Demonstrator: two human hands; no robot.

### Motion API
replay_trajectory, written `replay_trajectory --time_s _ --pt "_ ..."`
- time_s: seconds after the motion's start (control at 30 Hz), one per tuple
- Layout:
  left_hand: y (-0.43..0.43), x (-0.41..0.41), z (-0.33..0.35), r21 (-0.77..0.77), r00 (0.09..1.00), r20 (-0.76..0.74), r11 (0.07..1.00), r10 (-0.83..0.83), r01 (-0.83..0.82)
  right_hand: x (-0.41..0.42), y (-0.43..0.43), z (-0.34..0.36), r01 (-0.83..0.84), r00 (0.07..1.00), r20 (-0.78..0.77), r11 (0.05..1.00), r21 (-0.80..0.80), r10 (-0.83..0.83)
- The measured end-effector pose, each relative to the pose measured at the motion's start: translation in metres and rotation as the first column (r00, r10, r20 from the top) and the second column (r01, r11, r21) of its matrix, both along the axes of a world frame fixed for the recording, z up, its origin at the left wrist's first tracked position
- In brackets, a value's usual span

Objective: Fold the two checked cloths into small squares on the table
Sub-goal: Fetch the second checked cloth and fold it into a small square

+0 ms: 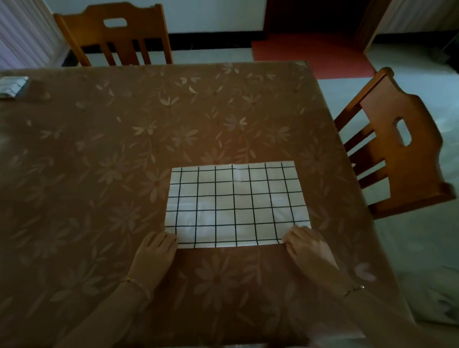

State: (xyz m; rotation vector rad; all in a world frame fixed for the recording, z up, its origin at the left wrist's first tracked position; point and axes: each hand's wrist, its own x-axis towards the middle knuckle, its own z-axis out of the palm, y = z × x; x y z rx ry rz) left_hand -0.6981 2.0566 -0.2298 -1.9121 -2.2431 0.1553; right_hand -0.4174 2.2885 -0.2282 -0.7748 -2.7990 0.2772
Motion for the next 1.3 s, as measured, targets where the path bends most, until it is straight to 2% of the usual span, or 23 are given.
replay_trajectory --time_s 0.2,0.27,0.33,0.4,0.47,0.63,0.83,0.97,1.3 --pt "-0.022 0.0 0.008 -0.055 0.989 0.146 0.998 -0.012 0.02 0.001 -0.018 0.015 0.069 0.994 0.091 0.989 -0.132 -0.057" --pt "-0.018 0.0 0.014 -0.039 0.988 0.157 0.999 0.007 -0.001 -0.001 -0.016 0.017 0.081 0.99 0.127 0.982 -0.172 -0.059" --pt "-0.012 -0.001 0.022 -0.007 0.97 0.241 0.999 0.044 -0.044 -0.003 -0.011 0.018 0.099 0.985 0.163 0.97 -0.224 -0.063" --pt "-0.012 -0.006 0.029 -0.019 0.9 0.415 0.991 0.131 -0.135 -0.004 -0.007 0.023 0.132 0.979 0.183 0.956 -0.262 -0.085" --pt "-0.014 -0.014 0.034 -0.102 0.832 0.497 0.969 0.245 -0.224 -0.007 -0.002 0.032 0.157 0.974 0.205 0.946 -0.282 -0.101" --pt "0.0 -0.022 0.057 -0.015 0.727 0.637 0.947 0.257 -0.322 -0.019 0.017 0.058 0.165 0.976 0.18 0.95 -0.264 -0.119" --pt "0.025 -0.041 0.072 0.12 0.67 0.713 0.905 0.209 -0.409 -0.04 0.046 0.075 0.159 0.985 0.101 0.96 -0.232 -0.139" --pt "0.047 -0.054 0.073 0.135 0.665 0.71 0.883 0.23 -0.449 -0.06 0.069 0.077 0.147 0.988 0.09 0.963 -0.225 -0.129" --pt "0.096 -0.08 0.061 0.104 0.726 0.593 0.861 0.349 -0.499 -0.102 0.117 0.068 0.184 0.971 0.192 0.956 -0.23 -0.141"
